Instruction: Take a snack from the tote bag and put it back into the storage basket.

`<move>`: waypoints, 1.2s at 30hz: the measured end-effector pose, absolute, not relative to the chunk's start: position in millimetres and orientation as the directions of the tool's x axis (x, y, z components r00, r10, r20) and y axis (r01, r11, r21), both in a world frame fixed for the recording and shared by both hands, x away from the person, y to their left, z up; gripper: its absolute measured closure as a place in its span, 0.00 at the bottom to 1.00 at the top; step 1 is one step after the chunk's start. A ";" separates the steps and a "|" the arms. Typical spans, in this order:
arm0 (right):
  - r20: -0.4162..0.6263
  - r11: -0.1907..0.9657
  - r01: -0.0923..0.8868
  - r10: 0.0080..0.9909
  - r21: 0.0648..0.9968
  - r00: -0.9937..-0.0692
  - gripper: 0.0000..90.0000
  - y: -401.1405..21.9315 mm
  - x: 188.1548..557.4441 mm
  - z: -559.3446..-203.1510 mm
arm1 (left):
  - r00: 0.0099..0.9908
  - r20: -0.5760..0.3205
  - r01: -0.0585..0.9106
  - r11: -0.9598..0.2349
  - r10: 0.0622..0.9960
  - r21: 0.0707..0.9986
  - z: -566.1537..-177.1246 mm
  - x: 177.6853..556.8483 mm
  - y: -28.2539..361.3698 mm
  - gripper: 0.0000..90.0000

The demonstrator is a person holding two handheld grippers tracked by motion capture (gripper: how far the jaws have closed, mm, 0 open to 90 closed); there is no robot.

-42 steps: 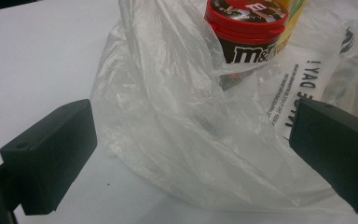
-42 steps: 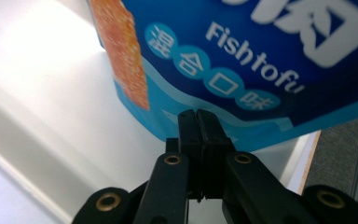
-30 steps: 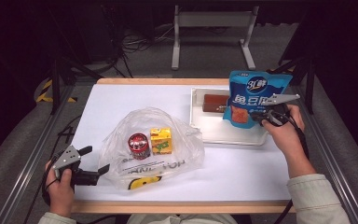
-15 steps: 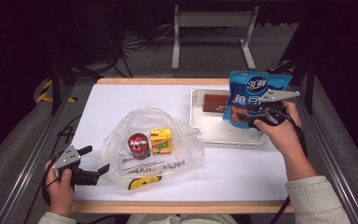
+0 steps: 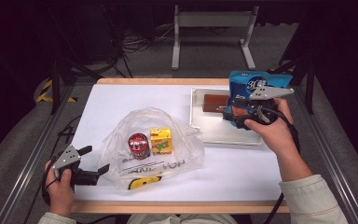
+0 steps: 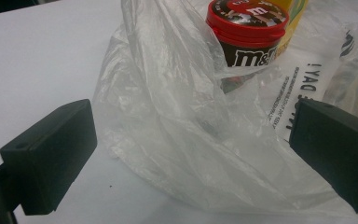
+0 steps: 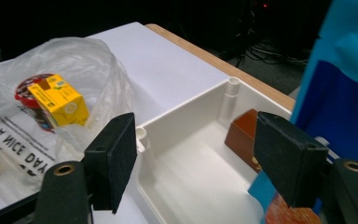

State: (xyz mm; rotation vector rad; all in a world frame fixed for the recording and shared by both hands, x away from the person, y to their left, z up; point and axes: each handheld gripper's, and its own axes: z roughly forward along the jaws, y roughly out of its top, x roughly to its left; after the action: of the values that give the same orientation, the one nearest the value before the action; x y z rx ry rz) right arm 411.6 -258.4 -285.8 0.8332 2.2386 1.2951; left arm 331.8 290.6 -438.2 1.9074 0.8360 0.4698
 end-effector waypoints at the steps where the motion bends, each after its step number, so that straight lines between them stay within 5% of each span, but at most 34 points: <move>1: -0.060 0.386 0.287 0.679 0.877 -0.732 0.34 -258.4 411.6 -285.8 | 0.691 -0.029 0.350 -0.300 0.722 0.887 -438.1 331.8 290.6 0.01; 36: -0.015 0.408 0.202 0.469 0.890 -0.883 0.26 -160.9 415.8 -284.6 | 0.691 -0.027 0.348 -0.300 0.722 0.888 -437.6 330.3 292.5 0.01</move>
State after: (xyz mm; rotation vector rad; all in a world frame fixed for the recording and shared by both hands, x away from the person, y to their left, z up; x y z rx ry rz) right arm 415.8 -160.9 -284.6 0.5874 2.4038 1.4649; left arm 330.3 292.5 -437.6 1.9066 0.8335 0.4719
